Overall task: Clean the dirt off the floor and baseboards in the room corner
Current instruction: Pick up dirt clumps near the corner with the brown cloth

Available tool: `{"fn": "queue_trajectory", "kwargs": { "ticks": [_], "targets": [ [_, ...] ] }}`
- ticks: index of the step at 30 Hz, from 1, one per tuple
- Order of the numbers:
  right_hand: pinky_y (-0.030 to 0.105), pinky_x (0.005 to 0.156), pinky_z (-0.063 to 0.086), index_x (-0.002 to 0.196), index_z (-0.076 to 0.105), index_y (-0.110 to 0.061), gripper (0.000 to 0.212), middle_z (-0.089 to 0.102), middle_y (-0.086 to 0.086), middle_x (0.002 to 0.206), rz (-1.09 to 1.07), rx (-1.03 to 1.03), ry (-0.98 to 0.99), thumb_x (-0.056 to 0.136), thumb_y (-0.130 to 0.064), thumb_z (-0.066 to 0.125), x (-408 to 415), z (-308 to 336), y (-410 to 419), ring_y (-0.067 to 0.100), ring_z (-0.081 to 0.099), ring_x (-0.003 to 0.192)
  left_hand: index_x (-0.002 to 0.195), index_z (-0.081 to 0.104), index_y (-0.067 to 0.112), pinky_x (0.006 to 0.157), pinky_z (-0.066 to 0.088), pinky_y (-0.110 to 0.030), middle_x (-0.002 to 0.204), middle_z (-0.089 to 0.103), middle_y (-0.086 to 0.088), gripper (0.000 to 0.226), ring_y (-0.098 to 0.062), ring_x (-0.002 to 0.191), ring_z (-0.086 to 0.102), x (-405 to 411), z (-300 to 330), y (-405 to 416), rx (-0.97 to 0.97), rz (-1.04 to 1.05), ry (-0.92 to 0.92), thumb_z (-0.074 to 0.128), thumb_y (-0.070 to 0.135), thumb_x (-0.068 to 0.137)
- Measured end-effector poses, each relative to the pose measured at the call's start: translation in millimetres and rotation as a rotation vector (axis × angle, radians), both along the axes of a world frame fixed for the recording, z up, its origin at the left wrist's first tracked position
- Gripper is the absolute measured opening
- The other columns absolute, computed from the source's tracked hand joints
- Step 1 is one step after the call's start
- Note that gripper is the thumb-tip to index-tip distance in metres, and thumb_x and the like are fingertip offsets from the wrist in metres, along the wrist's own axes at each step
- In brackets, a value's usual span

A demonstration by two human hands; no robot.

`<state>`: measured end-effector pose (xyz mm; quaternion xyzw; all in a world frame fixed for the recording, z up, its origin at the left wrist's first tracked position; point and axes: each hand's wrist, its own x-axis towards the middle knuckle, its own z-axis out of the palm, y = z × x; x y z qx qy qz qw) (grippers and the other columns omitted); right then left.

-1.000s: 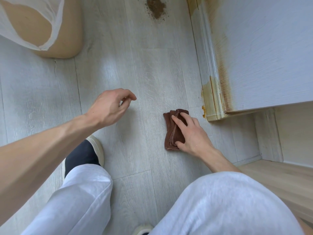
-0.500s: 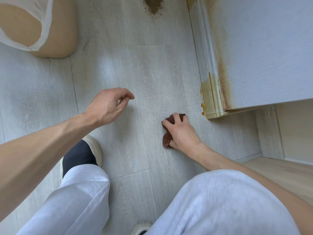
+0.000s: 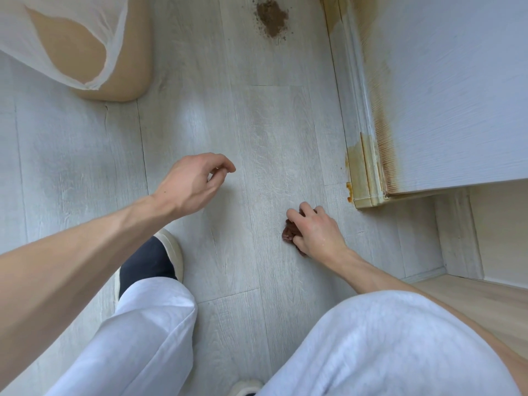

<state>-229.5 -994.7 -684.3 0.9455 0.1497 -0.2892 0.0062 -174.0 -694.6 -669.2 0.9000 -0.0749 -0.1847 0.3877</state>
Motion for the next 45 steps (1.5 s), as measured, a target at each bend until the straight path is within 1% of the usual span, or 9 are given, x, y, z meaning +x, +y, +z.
{"fn": "queue_trajectory", "kwargs": {
  "ticks": [8, 16, 19, 23, 27, 32, 36, 42, 45],
  "targets": [
    [0.036, 0.064, 0.047, 0.1, 0.051, -0.026, 0.033, 0.051, -0.007, 0.096, -0.17, 0.27, -0.05, 0.075, -0.018, 0.071, 18, 22, -17, 0.019, 0.051, 0.077, 0.118, 0.07, 0.021, 0.094, 0.05, -0.036, 0.117, 0.07, 0.008, 0.025, -0.015, 0.109, 0.065, 9, 30, 0, -0.08, 0.03, -0.144, 0.05, 0.017, 0.104],
    [0.032, 0.071, 0.044, 0.092, 0.053, -0.027, 0.037, 0.056, -0.011, 0.089, -0.276, 0.459, -0.011, 0.074, -0.003, 0.076, 61, 75, -11, 0.014, 0.055, 0.08, 0.123, 0.068, 0.015, 0.095, 0.046, -0.042, 0.128, 0.067, -0.001, 0.037, -0.031, 0.118, 0.059, 78, 141, 37, 0.295, 0.215, -0.954, 0.057, 0.011, 0.088],
    [0.033, 0.069, 0.04, 0.093, 0.053, -0.025, 0.04, 0.056, -0.006, 0.084, -0.32, 0.51, -0.007, 0.075, 0.001, 0.077, 75, 88, -6, 0.016, 0.053, 0.076, 0.134, 0.055, 0.014, 0.108, 0.035, -0.045, 0.14, 0.054, -0.01, 0.05, -0.037, 0.129, 0.049, 99, 174, 79, 0.6, 0.427, -0.724, 0.062, 0.033, 0.089],
    [0.027, 0.063, 0.037, 0.094, 0.053, -0.027, 0.043, 0.055, -0.005, 0.077, -0.363, 0.536, -0.014, 0.075, 0.003, 0.078, 86, 97, -9, 0.011, 0.048, 0.067, 0.095, 0.059, 0.018, 0.081, 0.033, -0.041, 0.086, 0.057, -0.011, 0.025, -0.037, 0.09, 0.056, 109, 186, 101, 0.712, 0.455, -0.396, 0.059, 0.043, 0.095],
    [0.02, 0.059, 0.039, 0.097, 0.056, -0.026, 0.042, 0.06, -0.01, 0.076, -0.449, 0.607, -0.044, 0.077, 0.005, 0.077, 91, 107, -9, 0.006, 0.052, 0.065, 0.08, 0.05, 0.02, 0.068, 0.028, -0.038, 0.071, 0.047, -0.007, 0.029, -0.036, 0.076, 0.046, 106, 183, 101, 0.637, 0.406, -0.364, 0.056, 0.038, 0.102],
    [0.043, 0.042, 0.029, 0.092, 0.053, -0.015, 0.036, 0.056, 0.001, 0.073, -0.608, 0.829, -0.057, 0.083, 0.016, 0.068, 105, 137, 6, 0.016, 0.043, 0.062, 0.064, 0.034, 0.018, 0.059, 0.027, -0.035, 0.063, 0.04, 0.001, 0.05, -0.035, 0.067, 0.047, 78, 201, 98, 0.675, 0.239, -0.339, 0.06, 0.042, 0.099],
    [0.02, 0.065, 0.046, 0.093, 0.057, -0.026, 0.05, 0.063, -0.006, 0.078, -0.543, 0.9, -0.117, 0.081, 0.022, 0.062, 122, 174, 23, 0.019, 0.055, 0.077, 0.067, 0.029, 0.016, 0.051, 0.022, -0.033, 0.064, 0.034, 0.002, 0.047, -0.02, 0.052, 0.027, 47, 216, 73, 0.741, 0.032, -0.325, 0.059, 0.037, 0.097],
    [0.057, 0.079, 0.051, 0.087, 0.059, -0.042, 0.04, 0.067, -0.005, 0.09, -0.316, 1.289, -0.104, 0.07, -0.008, 0.072, 159, 261, 100, 0.032, 0.061, 0.091, 0.076, 0.054, 0.017, 0.057, 0.044, -0.034, 0.066, 0.057, 0.004, 0.047, -0.014, 0.062, 0.053, 33, 223, 70, 0.418, -0.189, -0.115, 0.064, 0.061, 0.087],
    [0.049, 0.076, 0.046, 0.096, 0.056, -0.035, 0.032, 0.057, -0.001, 0.089, -0.1, 1.401, -0.038, 0.074, -0.016, 0.069, 180, 284, 151, 0.026, 0.053, 0.086, 0.102, 0.073, 0.037, 0.078, 0.057, -0.031, 0.089, 0.072, 0.023, 0.029, 0.004, 0.081, 0.066, 41, 231, 96, 0.118, -0.011, -0.048, 0.06, 0.061, 0.091]
  ]
}}
